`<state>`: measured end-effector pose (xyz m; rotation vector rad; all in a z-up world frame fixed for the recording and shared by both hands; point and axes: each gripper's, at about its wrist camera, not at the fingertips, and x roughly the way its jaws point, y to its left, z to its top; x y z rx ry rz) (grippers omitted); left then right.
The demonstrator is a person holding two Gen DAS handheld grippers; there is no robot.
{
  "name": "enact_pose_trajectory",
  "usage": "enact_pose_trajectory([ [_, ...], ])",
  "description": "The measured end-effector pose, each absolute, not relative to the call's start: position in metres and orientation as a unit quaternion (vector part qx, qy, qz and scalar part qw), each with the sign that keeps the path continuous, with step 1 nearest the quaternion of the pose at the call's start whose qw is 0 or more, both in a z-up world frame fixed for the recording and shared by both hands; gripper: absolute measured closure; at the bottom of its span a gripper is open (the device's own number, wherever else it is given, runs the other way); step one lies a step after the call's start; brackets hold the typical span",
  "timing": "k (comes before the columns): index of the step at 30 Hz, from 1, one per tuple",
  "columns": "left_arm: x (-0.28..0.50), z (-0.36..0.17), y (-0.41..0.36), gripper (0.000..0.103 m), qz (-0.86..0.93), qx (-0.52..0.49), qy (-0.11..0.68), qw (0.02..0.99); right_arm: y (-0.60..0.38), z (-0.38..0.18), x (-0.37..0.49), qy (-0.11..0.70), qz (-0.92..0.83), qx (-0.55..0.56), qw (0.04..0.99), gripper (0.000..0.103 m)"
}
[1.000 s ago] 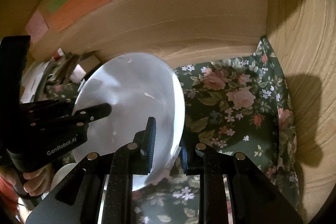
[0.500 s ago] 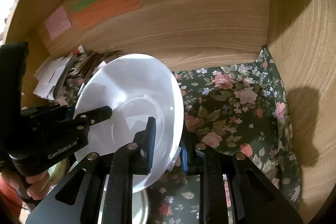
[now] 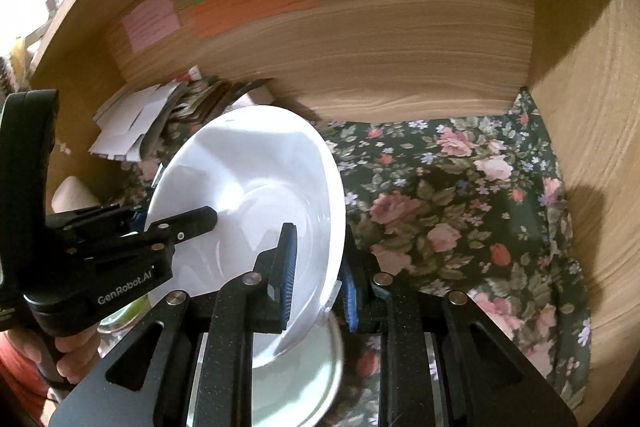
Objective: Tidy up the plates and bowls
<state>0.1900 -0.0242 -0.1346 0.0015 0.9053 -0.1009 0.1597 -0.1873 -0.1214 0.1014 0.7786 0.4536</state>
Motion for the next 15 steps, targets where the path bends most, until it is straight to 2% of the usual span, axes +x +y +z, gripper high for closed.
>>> enact_pose_trajectory([
  [15, 0.148, -0.143, 0.044, 0.079, 0.008, -0.046, 0.437, 0.898, -0.122, -0.130, 0.140, 0.383, 0.278, 0.031, 0.880, 0.085],
])
